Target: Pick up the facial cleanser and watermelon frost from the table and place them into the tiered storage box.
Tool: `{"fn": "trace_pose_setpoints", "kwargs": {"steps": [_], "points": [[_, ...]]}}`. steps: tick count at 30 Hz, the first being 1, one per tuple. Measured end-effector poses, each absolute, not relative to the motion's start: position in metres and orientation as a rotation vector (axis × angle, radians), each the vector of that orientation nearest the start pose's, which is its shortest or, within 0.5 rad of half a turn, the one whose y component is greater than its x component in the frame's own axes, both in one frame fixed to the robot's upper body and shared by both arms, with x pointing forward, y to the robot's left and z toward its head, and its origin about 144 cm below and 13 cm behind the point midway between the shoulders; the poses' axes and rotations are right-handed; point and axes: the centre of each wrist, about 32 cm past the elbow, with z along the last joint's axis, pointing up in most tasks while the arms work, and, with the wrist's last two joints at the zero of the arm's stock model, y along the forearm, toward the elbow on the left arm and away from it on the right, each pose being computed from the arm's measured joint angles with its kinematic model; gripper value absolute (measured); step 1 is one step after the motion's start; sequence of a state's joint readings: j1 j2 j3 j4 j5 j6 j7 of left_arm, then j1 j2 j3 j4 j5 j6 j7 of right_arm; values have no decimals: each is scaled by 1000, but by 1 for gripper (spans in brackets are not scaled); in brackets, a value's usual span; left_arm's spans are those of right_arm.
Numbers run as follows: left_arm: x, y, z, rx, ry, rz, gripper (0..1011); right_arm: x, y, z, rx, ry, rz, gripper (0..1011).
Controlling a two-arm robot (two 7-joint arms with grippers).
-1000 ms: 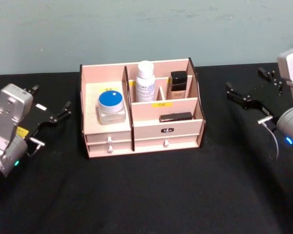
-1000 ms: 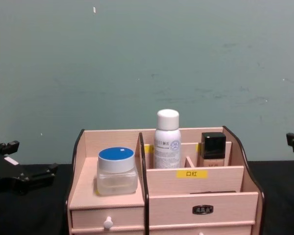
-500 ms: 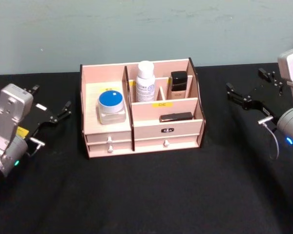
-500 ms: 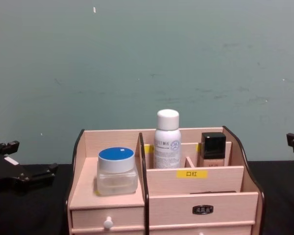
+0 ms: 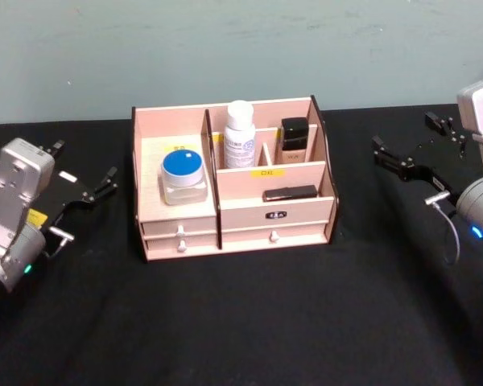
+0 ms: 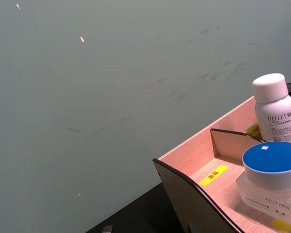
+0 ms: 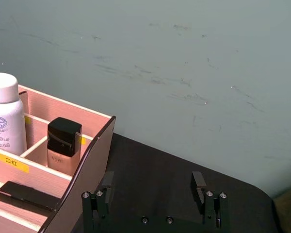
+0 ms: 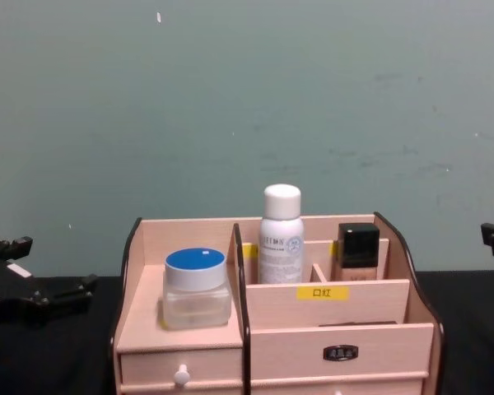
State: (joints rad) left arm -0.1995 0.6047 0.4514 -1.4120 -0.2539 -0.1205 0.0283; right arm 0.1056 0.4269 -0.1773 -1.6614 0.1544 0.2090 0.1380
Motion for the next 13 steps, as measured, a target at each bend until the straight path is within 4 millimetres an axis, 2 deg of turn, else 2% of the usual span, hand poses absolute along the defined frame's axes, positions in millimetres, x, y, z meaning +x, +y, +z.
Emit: {"fn": "trace_pose_setpoints", "kwargs": {"steps": [13], "points": [[489, 310, 1140, 304, -285, 1248, 1010, 481, -287, 1205, -281, -152, -1270, 1002]]}}
